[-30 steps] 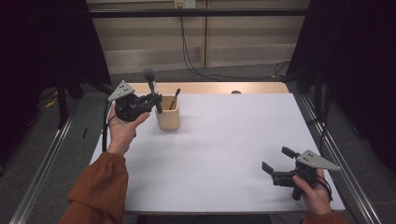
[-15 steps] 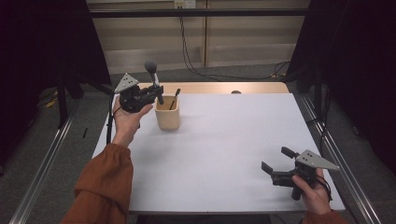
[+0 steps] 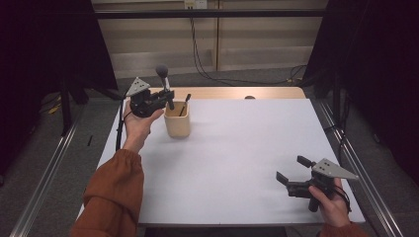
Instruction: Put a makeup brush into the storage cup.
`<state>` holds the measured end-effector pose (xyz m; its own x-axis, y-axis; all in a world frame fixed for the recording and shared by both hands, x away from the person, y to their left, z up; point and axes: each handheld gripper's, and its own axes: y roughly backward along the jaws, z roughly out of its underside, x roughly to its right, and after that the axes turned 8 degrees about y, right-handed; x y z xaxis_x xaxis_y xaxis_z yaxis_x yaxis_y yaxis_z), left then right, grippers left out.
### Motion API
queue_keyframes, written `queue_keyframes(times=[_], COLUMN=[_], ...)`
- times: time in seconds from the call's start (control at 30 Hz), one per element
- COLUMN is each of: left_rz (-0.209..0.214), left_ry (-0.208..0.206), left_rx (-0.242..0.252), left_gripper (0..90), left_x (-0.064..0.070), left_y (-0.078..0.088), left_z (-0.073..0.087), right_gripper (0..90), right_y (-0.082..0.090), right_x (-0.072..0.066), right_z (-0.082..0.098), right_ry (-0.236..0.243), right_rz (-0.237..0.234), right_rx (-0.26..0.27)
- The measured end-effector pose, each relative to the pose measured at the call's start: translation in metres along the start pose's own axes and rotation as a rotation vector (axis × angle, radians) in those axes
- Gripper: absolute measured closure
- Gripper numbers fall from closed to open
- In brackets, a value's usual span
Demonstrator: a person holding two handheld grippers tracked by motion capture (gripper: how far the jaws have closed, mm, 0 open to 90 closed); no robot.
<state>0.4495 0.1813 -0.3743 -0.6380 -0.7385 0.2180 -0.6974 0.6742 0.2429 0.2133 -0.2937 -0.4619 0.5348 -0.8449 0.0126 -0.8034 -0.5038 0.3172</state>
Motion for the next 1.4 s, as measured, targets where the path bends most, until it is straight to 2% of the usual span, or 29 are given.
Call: queue_keyframes(times=[0.1,0.17,0.4,0.43,0.67,0.73,0.77,0.97,1.4], left_rz=[-0.002,-0.007,-0.012,-0.009,-0.003,-0.003,-0.003,0.005,0.001], left_ry=[0.022,-0.001,0.002,-0.007,0.008,0.006,-0.008,0.005,-0.009], left_rx=[-0.002,-0.017,-0.041,-0.047,-0.066,-0.075,-0.078,-0.092,-0.117], left_gripper=[74.6,74.6,74.6,74.6,74.6,74.6,74.6,74.6,74.6], left_x=[-0.001,0.0,-0.002,-0.003,-0.003,-0.003,-0.004,-0.004,-0.004], left_y=[-0.002,-0.003,-0.006,-0.006,-0.009,-0.009,-0.009,-0.01,-0.011], left_z=[0.001,0.002,0.013,0.015,0.025,0.027,0.028,0.034,0.041], right_gripper=[0.0,0.0,0.0,0.0,0.0,0.0,0.0,0.0,0.0], right_y=[0.0,0.0,0.0,0.0,0.0,0.0,0.0,0.0,-0.001], right_x=[-0.001,-0.001,-0.001,-0.001,-0.001,0.0,0.0,-0.001,-0.001], right_z=[0.0,0.0,0.0,0.0,0.0,0.0,0.0,0.0,0.0], right_ry=[0.007,0.012,0.007,0.007,0.011,0.01,0.009,0.007,0.007], right_rz=[-0.001,-0.004,-0.003,-0.005,-0.003,-0.002,-0.003,-0.008,-0.013], right_rx=[-0.002,-0.004,-0.002,-0.002,-0.006,-0.007,-0.007,-0.009,-0.01])
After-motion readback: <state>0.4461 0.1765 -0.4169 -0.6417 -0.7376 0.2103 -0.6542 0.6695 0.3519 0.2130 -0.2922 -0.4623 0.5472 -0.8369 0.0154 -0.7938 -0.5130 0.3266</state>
